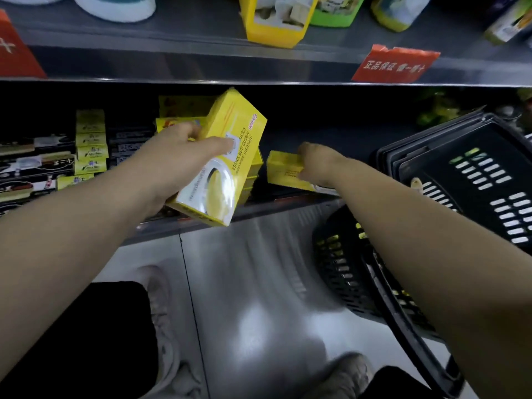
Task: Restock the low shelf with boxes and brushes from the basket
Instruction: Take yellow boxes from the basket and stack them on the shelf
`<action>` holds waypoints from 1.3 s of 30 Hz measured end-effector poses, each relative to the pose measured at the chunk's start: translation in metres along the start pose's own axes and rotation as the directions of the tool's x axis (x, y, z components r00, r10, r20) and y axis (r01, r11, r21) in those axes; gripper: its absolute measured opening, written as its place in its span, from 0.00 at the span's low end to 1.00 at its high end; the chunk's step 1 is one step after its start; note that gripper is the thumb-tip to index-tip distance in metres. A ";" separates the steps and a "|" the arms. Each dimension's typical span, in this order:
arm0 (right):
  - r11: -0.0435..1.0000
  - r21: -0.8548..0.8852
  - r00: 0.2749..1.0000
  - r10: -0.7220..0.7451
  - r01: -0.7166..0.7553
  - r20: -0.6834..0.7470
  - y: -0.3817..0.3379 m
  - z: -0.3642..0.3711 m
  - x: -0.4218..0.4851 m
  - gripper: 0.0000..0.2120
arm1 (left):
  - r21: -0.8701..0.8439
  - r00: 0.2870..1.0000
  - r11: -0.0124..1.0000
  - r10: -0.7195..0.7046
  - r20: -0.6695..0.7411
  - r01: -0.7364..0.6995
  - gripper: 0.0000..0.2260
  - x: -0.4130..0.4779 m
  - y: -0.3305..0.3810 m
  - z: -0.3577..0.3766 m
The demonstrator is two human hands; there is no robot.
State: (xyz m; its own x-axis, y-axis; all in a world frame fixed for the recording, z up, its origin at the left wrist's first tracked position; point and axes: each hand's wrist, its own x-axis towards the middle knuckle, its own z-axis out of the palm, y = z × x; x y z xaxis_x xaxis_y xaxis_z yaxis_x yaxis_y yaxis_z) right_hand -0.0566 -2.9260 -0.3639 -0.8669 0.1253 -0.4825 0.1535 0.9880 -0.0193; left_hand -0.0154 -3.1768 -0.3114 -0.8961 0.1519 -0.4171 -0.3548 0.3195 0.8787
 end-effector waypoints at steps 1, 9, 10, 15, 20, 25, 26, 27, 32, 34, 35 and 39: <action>0.997 -0.076 1.000 -0.001 0.002 0.014 -0.003 0.003 0.011 0.26 | -0.001 1.000 1.000 -0.003 0.000 0.003 0.10 0.002 0.000 -0.001; 0.994 -0.095 0.993 -0.039 0.050 0.107 -0.006 0.049 0.050 0.30 | -0.047 1.000 0.999 0.002 -0.005 -0.002 0.14 0.012 0.007 0.000; 0.996 -0.064 0.992 -0.062 0.069 0.111 -0.004 0.051 0.051 0.29 | -0.054 1.000 0.999 0.001 0.002 -0.001 0.14 0.013 0.008 0.000; 0.987 -0.018 0.982 -0.156 0.159 0.106 -0.003 0.050 0.049 0.29 | -0.066 0.999 0.997 -0.031 0.023 0.032 0.08 0.015 0.012 0.006; 0.983 0.007 0.979 -0.182 0.182 0.092 -0.004 0.049 0.045 0.31 | -0.050 0.998 0.998 -0.040 0.043 0.042 0.10 0.014 0.012 0.007; 0.900 0.425 0.993 -0.115 0.094 0.024 0.005 0.015 0.025 0.30 | -0.043 0.997 0.998 -0.045 0.067 0.048 0.05 0.011 0.014 0.011; 0.800 0.591 0.995 -0.092 0.097 -0.039 0.004 0.009 0.018 0.23 | -0.047 0.996 0.997 -0.056 0.073 0.059 0.05 0.010 0.014 0.013; 0.653 0.752 0.996 -0.054 0.090 -0.073 0.002 0.004 0.010 0.17 | -0.049 0.995 0.996 -0.065 0.078 0.069 0.06 0.009 0.016 0.016; 0.104 0.985 0.907 -0.387 -0.135 0.166 0.004 -0.007 -0.032 0.35 | -0.075 0.984 0.994 -0.064 0.168 0.077 0.14 0.005 0.019 0.037; 0.137 0.984 0.827 -0.537 -0.112 0.169 0.006 -0.005 -0.046 0.35 | -0.073 0.975 0.996 -0.036 0.221 0.054 0.17 0.003 0.018 0.047; 0.155 0.985 0.806 -0.571 -0.079 0.155 0.007 -0.005 -0.050 0.28 | -0.058 0.970 0.998 -0.017 0.242 0.032 0.19 0.002 0.018 0.052; 0.097 0.995 0.870 -0.492 0.013 0.036 0.016 -0.012 -0.059 0.16 | 0.076 0.961 0.988 0.112 0.253 -0.135 0.18 0.003 0.024 0.063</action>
State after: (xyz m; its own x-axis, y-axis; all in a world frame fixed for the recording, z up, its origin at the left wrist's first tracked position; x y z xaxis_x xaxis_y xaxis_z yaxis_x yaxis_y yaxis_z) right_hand -0.0090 -2.9169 -0.3249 -0.8121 -0.3809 -0.4420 0.4756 0.0069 -0.8797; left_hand -0.0097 -3.1094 -0.3067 -0.8331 0.4187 -0.3614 -0.2094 0.3660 0.9067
